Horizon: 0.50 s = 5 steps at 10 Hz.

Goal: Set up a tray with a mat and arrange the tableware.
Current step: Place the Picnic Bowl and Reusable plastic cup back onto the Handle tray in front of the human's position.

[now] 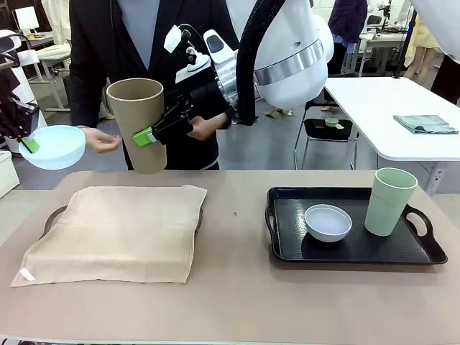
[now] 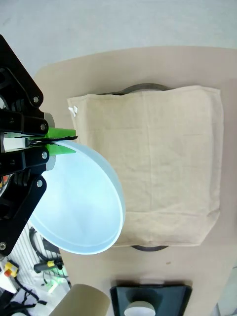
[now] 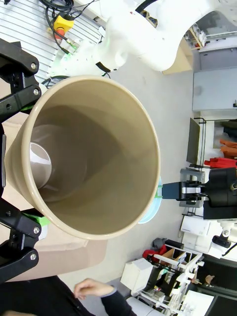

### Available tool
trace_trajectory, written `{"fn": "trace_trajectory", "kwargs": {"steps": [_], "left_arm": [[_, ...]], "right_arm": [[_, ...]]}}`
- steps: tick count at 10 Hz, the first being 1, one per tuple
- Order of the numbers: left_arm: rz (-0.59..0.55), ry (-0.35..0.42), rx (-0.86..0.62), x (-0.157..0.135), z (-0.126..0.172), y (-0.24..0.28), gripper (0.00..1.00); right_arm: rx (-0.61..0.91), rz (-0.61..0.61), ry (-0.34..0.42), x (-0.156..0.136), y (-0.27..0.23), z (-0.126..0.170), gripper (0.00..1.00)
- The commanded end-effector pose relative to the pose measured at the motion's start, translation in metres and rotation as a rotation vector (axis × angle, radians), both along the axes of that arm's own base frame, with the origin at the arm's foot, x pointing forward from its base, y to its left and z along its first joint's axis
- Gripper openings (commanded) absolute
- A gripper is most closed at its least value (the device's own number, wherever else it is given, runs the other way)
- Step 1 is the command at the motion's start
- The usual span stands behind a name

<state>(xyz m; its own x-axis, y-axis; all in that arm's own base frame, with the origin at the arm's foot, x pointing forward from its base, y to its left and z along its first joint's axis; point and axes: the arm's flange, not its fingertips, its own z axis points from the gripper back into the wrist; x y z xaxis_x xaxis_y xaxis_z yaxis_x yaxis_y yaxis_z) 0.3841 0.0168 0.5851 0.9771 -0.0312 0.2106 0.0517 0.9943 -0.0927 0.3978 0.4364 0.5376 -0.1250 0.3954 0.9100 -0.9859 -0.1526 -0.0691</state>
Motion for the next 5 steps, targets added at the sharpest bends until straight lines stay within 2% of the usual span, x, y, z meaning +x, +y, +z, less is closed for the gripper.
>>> {"fn": "trace_trajectory", "kwargs": {"steps": [1, 5], "left_arm": [[-0.002, -0.019, -0.001, 0.0002, 0.0002, 0.0003, 0.0], [-0.002, -0.019, -0.001, 0.0002, 0.0002, 0.0003, 0.0]], "right_arm": [[0.002, 0.008, -0.014, -0.0004, 0.001, 0.0001, 0.79], [0.002, 0.008, -0.014, -0.0004, 0.001, 0.0001, 0.79]]}}
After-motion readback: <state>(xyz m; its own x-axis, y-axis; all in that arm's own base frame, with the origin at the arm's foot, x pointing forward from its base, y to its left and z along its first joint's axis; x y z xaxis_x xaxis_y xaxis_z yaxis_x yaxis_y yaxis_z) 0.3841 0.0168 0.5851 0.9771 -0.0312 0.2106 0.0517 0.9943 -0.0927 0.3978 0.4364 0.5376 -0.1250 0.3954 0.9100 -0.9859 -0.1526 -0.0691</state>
